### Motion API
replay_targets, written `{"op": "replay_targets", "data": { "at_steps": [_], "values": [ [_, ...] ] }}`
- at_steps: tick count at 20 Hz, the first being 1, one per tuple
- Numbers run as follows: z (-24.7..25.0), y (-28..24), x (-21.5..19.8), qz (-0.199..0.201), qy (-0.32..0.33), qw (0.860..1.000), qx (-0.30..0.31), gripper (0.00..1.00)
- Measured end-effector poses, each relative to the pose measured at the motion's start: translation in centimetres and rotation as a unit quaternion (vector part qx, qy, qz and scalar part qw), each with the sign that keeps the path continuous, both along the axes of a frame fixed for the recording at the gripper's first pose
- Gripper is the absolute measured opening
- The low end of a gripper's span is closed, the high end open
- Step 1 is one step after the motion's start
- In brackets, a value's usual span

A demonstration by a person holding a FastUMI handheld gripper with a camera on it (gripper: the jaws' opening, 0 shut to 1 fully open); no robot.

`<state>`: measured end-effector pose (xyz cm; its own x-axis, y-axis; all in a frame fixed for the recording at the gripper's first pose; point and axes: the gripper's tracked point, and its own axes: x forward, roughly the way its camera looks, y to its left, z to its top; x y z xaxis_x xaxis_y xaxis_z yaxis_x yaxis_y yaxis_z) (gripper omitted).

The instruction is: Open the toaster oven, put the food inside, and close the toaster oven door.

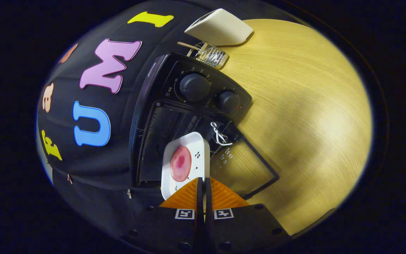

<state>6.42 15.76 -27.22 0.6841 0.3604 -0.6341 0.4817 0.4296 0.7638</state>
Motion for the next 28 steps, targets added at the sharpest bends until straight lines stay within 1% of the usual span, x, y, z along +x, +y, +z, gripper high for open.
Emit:
{"op": "replay_targets", "data": {
  "at_steps": [1, 3, 6, 10, 14, 16, 17, 18, 19, 20, 21, 24, 25, 26, 28],
  "values": [
    [0.0, 0.4, 1.1, -0.013, -0.004, 1.0, 0.003, 0.05],
    [-0.2, 0.8, 3.2, -0.031, -0.023, 0.999, -0.012, 0.05],
    [-0.6, 1.6, 5.0, -0.066, -0.026, 0.997, -0.02, 0.05],
    [-1.9, 3.0, 6.8, -0.085, 0.0, 0.996, 0.006, 0.05],
    [-1.7, 1.8, 8.2, -0.117, -0.009, 0.993, -0.01, 0.05],
    [-1.0, 1.7, 8.7, -0.123, -0.02, 0.992, -0.003, 0.07],
    [-0.3, 2.0, 8.9, -0.118, -0.031, 0.992, 0.011, 0.09],
    [-0.3, 2.4, 8.7, -0.107, -0.029, 0.994, 0.017, 0.14],
    [-0.2, 2.5, 8.6, -0.099, -0.03, 0.994, 0.02, 0.15],
    [-0.2, 2.7, 8.5, -0.092, -0.03, 0.995, 0.018, 0.25],
    [0.2, 2.7, 8.0, -0.085, -0.036, 0.996, 0.019, 0.3],
    [0.3, 3.7, 6.1, -0.034, -0.038, 0.999, 0.013, 0.86],
    [0.5, 3.8, 5.2, -0.022, -0.039, 0.999, 0.007, 0.96],
    [0.5, 3.7, 4.6, -0.011, -0.04, 0.999, -0.002, 0.99],
    [1.0, 4.0, 3.0, 0.017, -0.046, 0.999, -0.014, 0.98]
  ]
}}
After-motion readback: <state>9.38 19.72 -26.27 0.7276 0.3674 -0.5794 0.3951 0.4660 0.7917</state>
